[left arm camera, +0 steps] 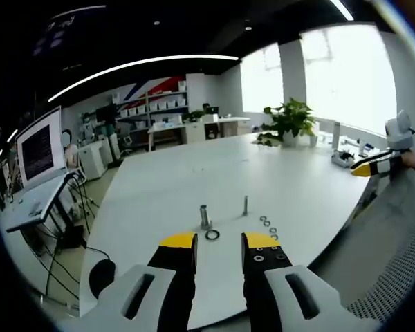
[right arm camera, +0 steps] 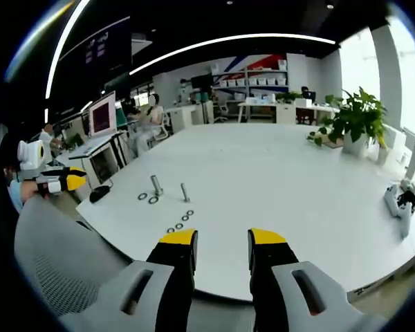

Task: Place the washer onto the threaded stud by aligning its center hole with the stud, sliding it down to the base, and recovering from edge contact or off-axis alignment until the washer reaches the visible bottom stop.

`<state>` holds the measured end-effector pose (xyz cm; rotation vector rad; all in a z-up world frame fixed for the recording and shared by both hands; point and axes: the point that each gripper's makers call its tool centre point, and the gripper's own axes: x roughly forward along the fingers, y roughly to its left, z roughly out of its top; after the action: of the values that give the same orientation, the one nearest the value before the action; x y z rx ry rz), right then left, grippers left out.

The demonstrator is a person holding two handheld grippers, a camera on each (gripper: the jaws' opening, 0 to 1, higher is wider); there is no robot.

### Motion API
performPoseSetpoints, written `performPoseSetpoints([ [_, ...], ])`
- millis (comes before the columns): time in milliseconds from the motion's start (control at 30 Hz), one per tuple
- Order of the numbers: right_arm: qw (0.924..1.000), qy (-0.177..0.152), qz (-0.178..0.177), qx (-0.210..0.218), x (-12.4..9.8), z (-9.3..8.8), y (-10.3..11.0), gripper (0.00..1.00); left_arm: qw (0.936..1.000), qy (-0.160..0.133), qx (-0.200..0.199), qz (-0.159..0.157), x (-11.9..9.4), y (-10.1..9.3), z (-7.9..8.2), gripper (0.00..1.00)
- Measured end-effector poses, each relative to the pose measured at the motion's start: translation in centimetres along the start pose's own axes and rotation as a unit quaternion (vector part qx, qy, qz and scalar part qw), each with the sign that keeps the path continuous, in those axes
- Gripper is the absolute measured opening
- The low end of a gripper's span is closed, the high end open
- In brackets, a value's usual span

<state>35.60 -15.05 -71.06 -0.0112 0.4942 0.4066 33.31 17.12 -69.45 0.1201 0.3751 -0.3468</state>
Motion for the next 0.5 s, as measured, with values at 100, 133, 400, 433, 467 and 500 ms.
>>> performPoseSetpoints([
  [100,1.0,0.001,0.0,0.0,0.01,-0.01,0.01,0.31,1.0,0.0,0.0,-0.001,-0.01,-0.04,-0.01,0.23],
  [133,1.0,0.001,0.001,0.0,0.01,-0.03,0.01,0.31,1.0,0.001,0.0,-0.001,0.0,-0.04,-0.02,0.23],
  [400,1.0,0.003,0.002,-0.001,0.03,-0.08,0.07,0.31,1.0,0.002,0.0,-0.002,0.0,-0.06,-0.16,0.23],
  [433,1.0,0.003,0.002,-0.001,0.03,-0.09,0.07,0.31,1.0,0.002,0.0,-0.002,0.0,-0.06,-0.16,0.23],
  [467,1.0,0.004,0.002,-0.002,0.03,-0.1,0.08,0.31,1.0,0.001,0.0,-0.002,-0.01,-0.05,-0.16,0.23],
  [500,1.0,0.004,0.002,-0.002,0.04,-0.11,0.09,0.31,1.0,0.001,0.0,-0.001,-0.02,-0.05,-0.15,0.23],
])
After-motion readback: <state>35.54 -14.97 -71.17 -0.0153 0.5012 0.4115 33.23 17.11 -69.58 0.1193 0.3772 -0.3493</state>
